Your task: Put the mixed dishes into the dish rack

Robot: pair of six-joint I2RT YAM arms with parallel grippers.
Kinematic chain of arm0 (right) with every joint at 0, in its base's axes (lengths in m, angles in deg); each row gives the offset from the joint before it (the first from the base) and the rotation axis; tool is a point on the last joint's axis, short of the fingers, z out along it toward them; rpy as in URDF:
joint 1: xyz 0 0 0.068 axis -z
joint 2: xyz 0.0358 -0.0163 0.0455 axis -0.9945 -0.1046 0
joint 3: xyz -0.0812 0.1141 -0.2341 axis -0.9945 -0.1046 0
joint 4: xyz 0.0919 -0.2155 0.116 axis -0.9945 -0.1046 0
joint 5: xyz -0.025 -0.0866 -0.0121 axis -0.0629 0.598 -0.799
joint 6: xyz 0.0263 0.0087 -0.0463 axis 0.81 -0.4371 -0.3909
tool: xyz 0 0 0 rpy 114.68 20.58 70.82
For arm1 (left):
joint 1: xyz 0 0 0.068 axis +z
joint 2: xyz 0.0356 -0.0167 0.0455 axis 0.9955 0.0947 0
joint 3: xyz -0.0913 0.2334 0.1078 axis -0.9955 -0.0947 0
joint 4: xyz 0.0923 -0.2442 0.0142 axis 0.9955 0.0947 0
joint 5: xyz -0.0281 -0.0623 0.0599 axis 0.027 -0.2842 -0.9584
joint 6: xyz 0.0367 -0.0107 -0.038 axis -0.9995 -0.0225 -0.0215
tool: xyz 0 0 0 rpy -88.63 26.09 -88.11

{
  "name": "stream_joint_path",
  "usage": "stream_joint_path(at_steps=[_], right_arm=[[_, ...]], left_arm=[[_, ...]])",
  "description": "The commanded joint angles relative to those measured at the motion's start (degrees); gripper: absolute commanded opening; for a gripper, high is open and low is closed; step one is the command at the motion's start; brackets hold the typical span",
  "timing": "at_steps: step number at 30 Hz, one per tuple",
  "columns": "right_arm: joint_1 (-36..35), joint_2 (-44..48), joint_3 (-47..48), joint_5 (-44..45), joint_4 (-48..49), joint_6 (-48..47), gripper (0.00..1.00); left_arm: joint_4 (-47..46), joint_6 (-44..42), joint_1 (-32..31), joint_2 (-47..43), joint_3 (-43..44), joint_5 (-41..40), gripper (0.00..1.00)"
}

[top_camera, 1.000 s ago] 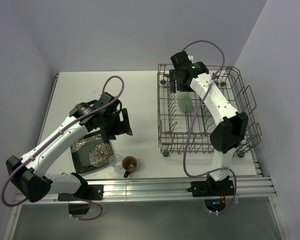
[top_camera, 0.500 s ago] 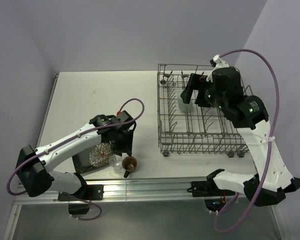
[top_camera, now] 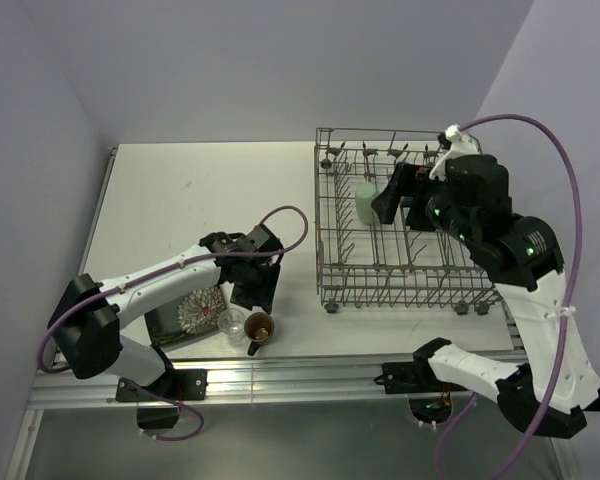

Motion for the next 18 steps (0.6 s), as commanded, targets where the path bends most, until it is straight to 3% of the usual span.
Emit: stream_joint_path(at_steps=[1,13,18], right_arm=[[-0.39,3.26,-1.56,0.30,-0.08,-0.17,1.00],[-0.31,8.27,-4.91,2.06,0.36,0.80,1.00],[-0.31,10.12,-5.96,1.88,-0.08,0.36,1.00]], left_arm=[[-2.96,-3.60,-0.45,0.49,-0.84,0.86,0.55],[-4.72,-4.22,-0.80,-1.17,-6.03,0.07,0.58],[-5.07,-3.96,-0.80,-2.85,-3.85,-1.87,0.64]])
